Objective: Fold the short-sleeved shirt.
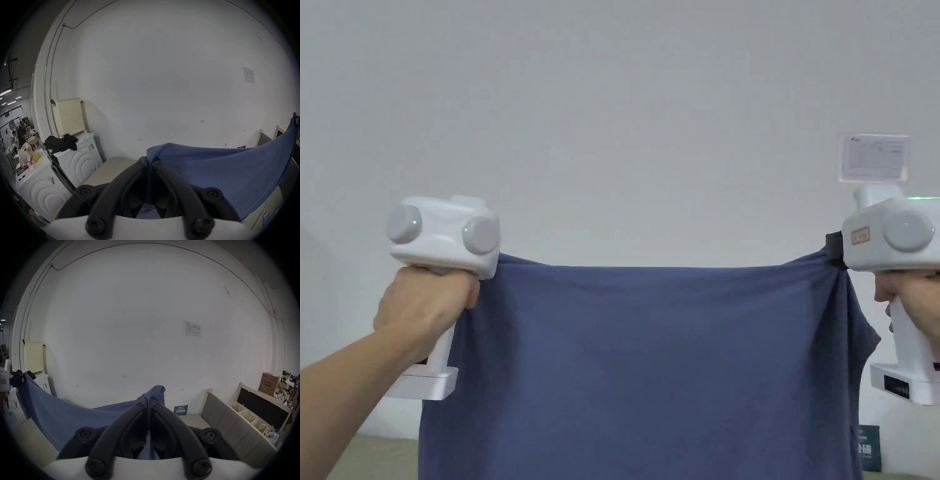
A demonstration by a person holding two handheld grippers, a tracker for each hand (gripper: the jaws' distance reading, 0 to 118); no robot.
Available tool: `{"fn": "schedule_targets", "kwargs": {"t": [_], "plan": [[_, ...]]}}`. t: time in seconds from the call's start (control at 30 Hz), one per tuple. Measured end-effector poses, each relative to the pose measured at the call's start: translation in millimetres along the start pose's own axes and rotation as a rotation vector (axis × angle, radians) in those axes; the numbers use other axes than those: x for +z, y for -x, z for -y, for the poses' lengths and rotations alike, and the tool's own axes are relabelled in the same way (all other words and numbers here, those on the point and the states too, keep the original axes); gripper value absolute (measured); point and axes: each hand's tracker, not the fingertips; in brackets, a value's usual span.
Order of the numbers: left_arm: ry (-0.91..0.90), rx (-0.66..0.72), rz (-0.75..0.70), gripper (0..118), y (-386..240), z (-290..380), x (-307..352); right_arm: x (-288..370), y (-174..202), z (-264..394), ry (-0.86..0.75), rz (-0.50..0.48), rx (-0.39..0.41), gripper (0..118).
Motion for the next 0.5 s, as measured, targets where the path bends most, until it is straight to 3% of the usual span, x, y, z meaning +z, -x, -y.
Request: {"fn": "schedule_targets", "kwargs": {"t": [0.27,0.37,0.5], "plan": [[-0.006,0.048,0.008,4,-17,17,-62,-57,3,13,0.004,-0.016,-0.002,4],[0.039,0.034,-0.005,4,-23,33,-88,-77,3,26,0.024,-0.003,0.030,4],[0.079,0.031,0.008,4,-31,65,-115,-100,3,66,0.078,0.002,0.003,4]]}}
